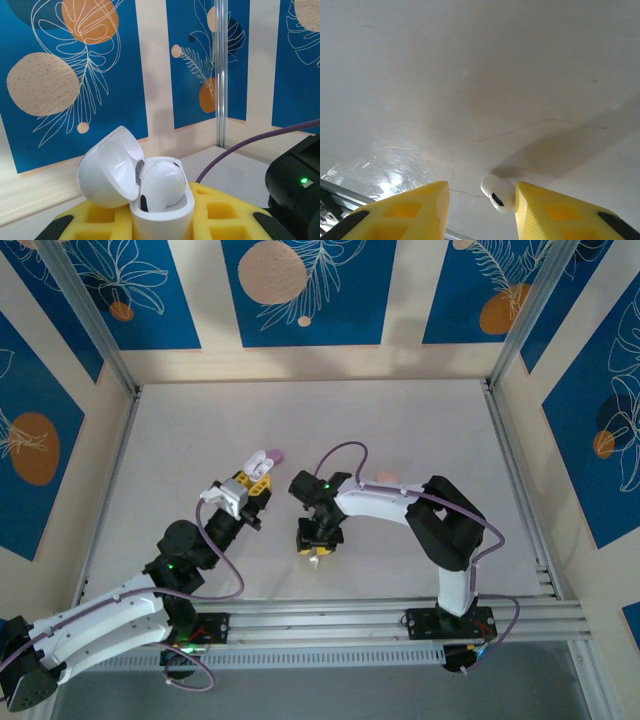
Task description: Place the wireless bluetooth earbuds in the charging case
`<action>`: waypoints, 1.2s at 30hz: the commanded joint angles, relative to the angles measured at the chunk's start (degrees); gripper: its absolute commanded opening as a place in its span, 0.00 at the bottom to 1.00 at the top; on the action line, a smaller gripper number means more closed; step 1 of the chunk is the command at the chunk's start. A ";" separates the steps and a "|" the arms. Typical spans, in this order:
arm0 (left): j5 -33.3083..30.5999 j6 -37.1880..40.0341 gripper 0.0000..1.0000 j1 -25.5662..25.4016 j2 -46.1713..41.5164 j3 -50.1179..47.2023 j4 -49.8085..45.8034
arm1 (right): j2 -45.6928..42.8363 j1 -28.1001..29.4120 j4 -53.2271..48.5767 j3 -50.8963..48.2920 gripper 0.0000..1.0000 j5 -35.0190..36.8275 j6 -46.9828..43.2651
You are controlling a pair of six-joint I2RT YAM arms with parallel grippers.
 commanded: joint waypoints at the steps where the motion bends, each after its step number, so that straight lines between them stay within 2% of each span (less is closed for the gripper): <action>1: -0.85 1.10 0.13 0.17 -0.78 -0.22 1.07 | 1.79 1.32 -4.16 2.76 0.40 0.86 -2.60; 8: -0.92 1.06 0.14 0.17 -1.24 -0.31 0.75 | 3.28 3.31 -9.90 6.29 0.43 8.39 -3.12; 15: -0.88 1.09 0.14 0.17 -1.55 -0.31 0.56 | 5.51 4.60 -14.25 9.10 0.45 11.88 -2.07; 36: -1.11 0.81 0.14 0.10 -1.81 -0.75 0.69 | 8.50 5.25 -14.96 10.32 0.43 10.35 0.75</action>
